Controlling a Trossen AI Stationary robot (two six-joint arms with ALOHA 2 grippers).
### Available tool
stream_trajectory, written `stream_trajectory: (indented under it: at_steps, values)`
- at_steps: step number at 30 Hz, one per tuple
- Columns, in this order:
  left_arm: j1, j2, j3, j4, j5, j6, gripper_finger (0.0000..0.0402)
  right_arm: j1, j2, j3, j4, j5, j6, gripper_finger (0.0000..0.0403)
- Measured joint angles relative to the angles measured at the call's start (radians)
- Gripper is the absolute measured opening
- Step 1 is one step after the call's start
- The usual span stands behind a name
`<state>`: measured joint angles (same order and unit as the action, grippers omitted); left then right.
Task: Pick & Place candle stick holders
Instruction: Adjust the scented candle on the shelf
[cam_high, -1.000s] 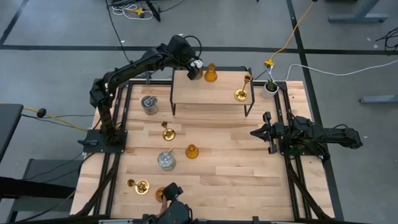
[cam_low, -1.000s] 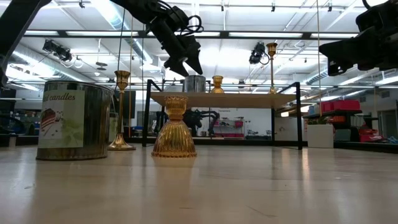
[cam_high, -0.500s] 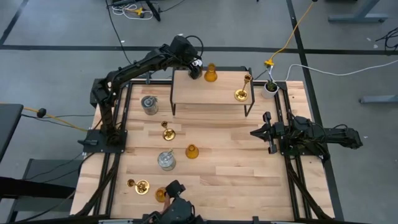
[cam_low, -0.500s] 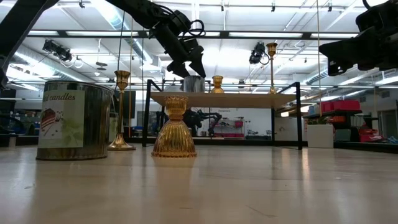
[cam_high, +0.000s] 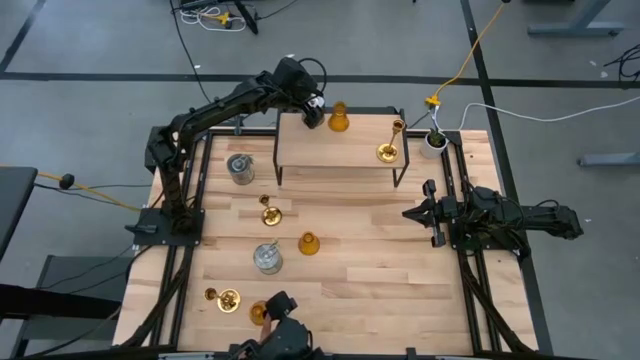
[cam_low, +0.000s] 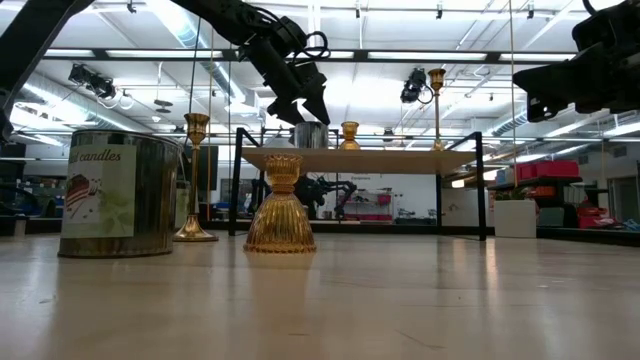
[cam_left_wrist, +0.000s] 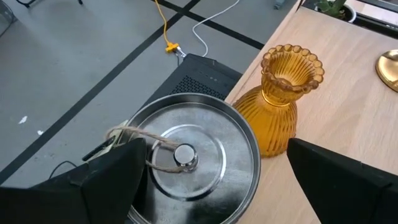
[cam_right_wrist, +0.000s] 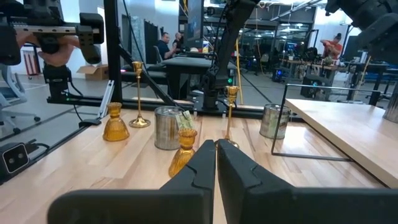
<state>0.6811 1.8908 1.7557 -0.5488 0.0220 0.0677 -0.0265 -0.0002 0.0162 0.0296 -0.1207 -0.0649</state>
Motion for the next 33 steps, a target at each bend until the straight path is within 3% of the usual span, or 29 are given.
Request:
stream_trajectory:
  at_steps: [6, 33]
  values:
    - [-0.002, 0.003, 0.0, -0.005, -0.029, -0.004, 0.0388, 0.0, 0.0, 0.0, 0.0, 0.0, 0.0, 0.0022]
    - [-0.024, 0.005, 0.0, -0.033, -0.036, -0.013, 0.0257, 0.0, 0.0, 0.0, 0.0, 0.0, 0.0, 0.0022]
